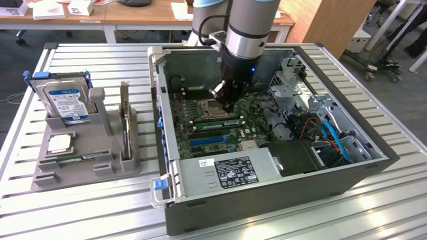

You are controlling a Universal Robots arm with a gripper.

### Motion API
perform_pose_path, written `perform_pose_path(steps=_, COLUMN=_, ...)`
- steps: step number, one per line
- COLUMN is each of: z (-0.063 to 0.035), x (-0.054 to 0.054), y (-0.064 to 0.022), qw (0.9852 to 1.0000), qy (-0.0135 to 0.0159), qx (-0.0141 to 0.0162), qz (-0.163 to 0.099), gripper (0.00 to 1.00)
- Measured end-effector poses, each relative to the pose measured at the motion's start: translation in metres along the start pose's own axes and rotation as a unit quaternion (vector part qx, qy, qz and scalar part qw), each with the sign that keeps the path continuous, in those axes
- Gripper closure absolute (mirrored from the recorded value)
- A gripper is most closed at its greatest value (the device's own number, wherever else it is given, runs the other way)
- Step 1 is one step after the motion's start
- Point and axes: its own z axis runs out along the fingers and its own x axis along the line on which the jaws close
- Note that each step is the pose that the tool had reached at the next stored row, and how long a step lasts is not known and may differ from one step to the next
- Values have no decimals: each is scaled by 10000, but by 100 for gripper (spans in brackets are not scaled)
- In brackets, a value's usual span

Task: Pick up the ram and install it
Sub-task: 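Press down the ram until it locks into place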

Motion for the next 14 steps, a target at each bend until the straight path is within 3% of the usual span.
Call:
perform_pose_path(steps=8, z=1, x=20, y=8, qw=9988, qy=-8, qx=13, qz=486, gripper=90)
perform_pose_path(steps=14, z=6, x=28, y=11, qw=9961, qy=-14, qx=23, qz=886, gripper=90)
